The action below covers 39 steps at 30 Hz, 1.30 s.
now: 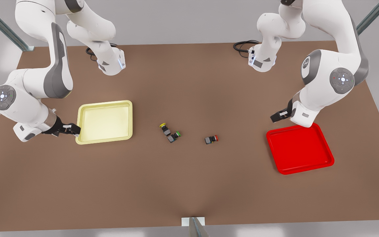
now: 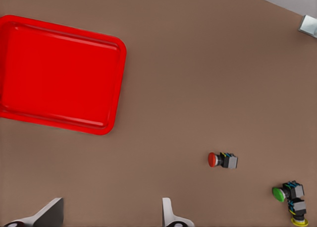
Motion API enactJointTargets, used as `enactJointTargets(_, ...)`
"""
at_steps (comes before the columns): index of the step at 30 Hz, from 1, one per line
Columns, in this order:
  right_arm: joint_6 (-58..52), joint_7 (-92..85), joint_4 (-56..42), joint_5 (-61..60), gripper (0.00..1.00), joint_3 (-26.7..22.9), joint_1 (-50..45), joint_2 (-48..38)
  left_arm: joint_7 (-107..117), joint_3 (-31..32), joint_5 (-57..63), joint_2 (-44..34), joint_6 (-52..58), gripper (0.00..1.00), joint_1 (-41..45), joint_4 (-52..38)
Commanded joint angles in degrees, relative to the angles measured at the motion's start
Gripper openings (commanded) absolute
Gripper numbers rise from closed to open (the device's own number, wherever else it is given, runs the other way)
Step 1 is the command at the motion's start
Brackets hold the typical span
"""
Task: Place the switches on the corresponding trays according to their colors
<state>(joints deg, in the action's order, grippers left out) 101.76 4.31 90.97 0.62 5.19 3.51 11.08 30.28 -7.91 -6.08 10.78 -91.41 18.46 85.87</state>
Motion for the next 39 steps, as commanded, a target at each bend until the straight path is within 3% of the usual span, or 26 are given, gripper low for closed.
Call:
enactJointTargets(1,0.02,0.0,0.0,0.0,1.0,0.0,0.09,0.0,-0.05,0.0,0.28,0.04,0.0,1.0,0.0,0.0)
enactJointTargets(4,-0.07,0.0,0.0,0.0,1.0,0.0,0.0,0.0,0.83,0.52,0.37,2.67,0.96,1.0,1.66,0.26)
enactJointTargets(5,0.02,0.0,0.0,0.0,1.0,0.0,0.0,0.0,4.94,0.61,0.19,6.45,1.32,1.0,6.93,0.09)
enactJointTargets(7,0.02,0.0,0.0,0.0,1.0,0.0,0.0,0.0,32.61,1.23,-0.6,12.78,-4.3,1.0,14.49,-0.09)
enactJointTargets(11,-0.16,0.26,-0.53,0.0,1.0,0.96,-0.35,0.0,85.81,2.37,-0.51,21.57,-25.05,1.0,20.74,-0.09)
enactJointTargets(13,0.55,0.44,-4.74,-0.09,1.0,6.68,-0.35,4.74,94.08,2.46,-0.42,22.53,-26.63,1.0,21.53,0.61)
enactJointTargets(16,4.49,0.62,-3.79,0.18,1.0,8.61,-4.48,9.14,95.75,2.46,-0.77,23.77,-35.85,1.0,21.7,3.07)
enactJointTargets(20,16.89,1.05,4.65,0.0,1.0,8.61,-13.26,10.54,95.75,2.46,-0.33,27.02,-38.22,1.0,22.14,5.45)
enactJointTargets(23,22.34,1.05,5.1,0.0,1.0,8.61,-16.69,15.03,96.02,2.46,-0.69,27.98,-40.78,1.0,23.02,6.15)
enactJointTargets(33,28.41,5.01,12.92,2.2,1.0,8.88,-26.45,18.01,105.16,1.93,-0.42,32.03,-39.99,1.0,21.88,3.51)
enactJointTargets(39,28.85,5.36,11.69,7.73,1.0,8.53,-27.33,22.94,104.8,1.93,-0.16,32.73,-40.34,1.0,22.32,3.6)
